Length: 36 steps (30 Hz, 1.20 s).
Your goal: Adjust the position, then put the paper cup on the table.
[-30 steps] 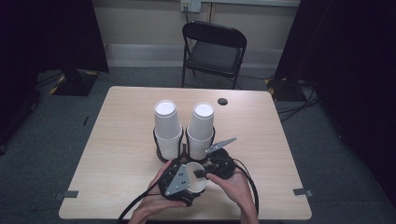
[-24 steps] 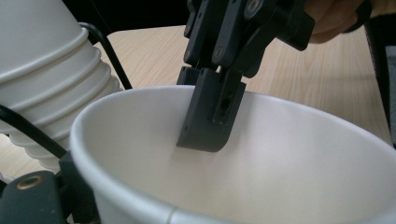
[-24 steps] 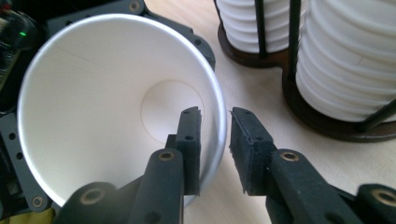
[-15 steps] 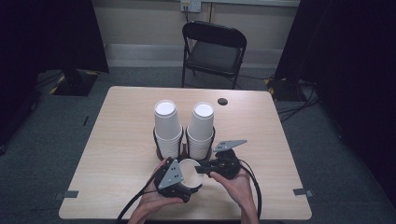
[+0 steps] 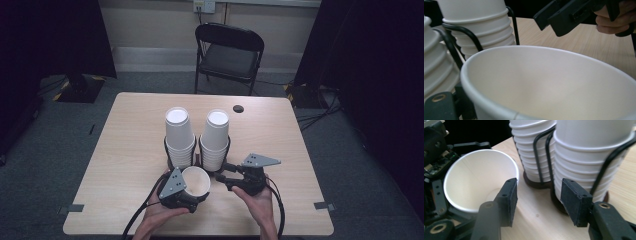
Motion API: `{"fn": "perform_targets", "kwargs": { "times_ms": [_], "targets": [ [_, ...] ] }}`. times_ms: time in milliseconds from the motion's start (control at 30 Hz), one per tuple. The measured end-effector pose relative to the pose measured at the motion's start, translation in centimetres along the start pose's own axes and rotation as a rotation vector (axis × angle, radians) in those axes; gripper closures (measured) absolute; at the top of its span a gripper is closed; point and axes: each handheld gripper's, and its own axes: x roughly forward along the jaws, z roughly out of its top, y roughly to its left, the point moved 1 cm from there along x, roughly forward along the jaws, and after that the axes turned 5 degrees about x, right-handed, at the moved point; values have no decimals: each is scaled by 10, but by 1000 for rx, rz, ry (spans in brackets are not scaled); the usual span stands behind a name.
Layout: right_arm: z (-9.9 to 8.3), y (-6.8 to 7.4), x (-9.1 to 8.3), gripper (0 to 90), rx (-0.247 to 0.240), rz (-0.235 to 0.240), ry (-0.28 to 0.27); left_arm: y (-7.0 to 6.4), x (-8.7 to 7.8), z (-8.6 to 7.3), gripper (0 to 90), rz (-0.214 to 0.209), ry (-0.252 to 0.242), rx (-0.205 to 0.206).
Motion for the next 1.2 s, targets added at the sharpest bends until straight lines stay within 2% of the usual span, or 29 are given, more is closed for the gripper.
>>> {"fn": "perform_targets", "kwargs": {
  "times_ms": [100,167,333,400,500,667,933,967,1033,1100,1200],
  "targets": [
    [-4,-4,-5,417,-11,-47,-48,4,-5,-1,91,15,-3,-8],
    [-7,-6,-7,404,-8,-66,-68,10,-12,-4,91,29,-13,-36],
    [-14,-9,-10,381,-10,-93,-98,19,-23,-8,91,61,-29,-58],
    [-19,-12,-11,361,-1,-114,-119,25,-29,-11,91,104,-30,-70],
    [-22,-14,-12,345,5,-129,-133,34,-38,-14,91,140,-37,-83],
    [-30,-18,-18,314,17,-151,-176,46,-48,-18,91,179,-39,-99],
    [-46,-30,-25,215,70,-193,-233,66,-58,-24,90,250,-48,-148],
    [-49,-33,-27,179,76,-209,-251,69,-61,-24,90,266,-51,-153],
    [-51,-34,-27,151,76,-214,-253,72,-63,-25,90,276,-53,-155],
    [-57,-37,-29,142,90,-233,-256,78,-68,-25,89,306,-48,-164],
    [-61,-39,-30,141,104,-251,-263,81,-72,-25,89,318,-56,-175]
  ]
}}
